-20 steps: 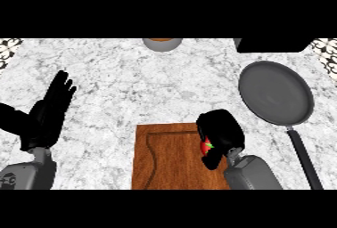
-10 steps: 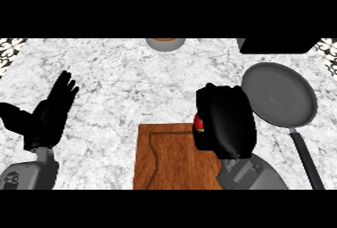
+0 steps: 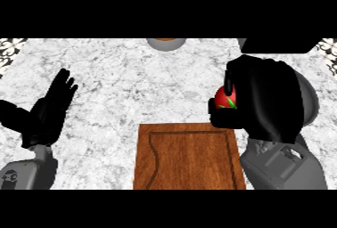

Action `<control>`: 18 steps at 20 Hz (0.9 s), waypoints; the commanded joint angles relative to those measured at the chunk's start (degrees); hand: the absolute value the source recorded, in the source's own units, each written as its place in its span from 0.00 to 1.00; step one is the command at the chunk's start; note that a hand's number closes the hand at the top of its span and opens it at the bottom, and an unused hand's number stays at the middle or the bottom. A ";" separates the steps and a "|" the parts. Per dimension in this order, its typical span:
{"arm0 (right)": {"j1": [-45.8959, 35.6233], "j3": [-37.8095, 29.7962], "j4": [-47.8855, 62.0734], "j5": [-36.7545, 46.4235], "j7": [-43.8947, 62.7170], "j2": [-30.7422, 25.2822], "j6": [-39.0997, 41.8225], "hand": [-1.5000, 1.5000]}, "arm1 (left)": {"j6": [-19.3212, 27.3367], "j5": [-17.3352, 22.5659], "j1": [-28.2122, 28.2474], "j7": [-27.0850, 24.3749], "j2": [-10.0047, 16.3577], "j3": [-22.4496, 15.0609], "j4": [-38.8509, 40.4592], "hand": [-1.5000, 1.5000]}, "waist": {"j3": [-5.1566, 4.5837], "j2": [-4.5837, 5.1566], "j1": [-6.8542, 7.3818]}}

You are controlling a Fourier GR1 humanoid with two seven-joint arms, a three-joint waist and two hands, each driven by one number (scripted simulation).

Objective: Pick the tomato from the cutting board and place it in the pan

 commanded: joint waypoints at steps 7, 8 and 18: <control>1.19 -19.75 5.84 -8.41 -11.93 -10.48 -10.25 1.00 | -0.37 -1.00 0.63 -1.25 -0.54 0.42 1.26 0.50 | 0.02 0.13 -0.04; 2.01 -21.48 6.39 -10.24 -14.01 -11.62 -10.66 1.00 | 1.22 -1.97 0.86 3.20 -1.40 -1.75 -3.60 0.50 | 0.04 0.05 0.06; 5.15 -30.56 34.27 -15.78 -35.48 -17.41 -32.18 1.00 | -0.78 -1.33 -0.66 1.46 -0.87 -0.42 -0.25 0.50 | 0.06 0.32 0.53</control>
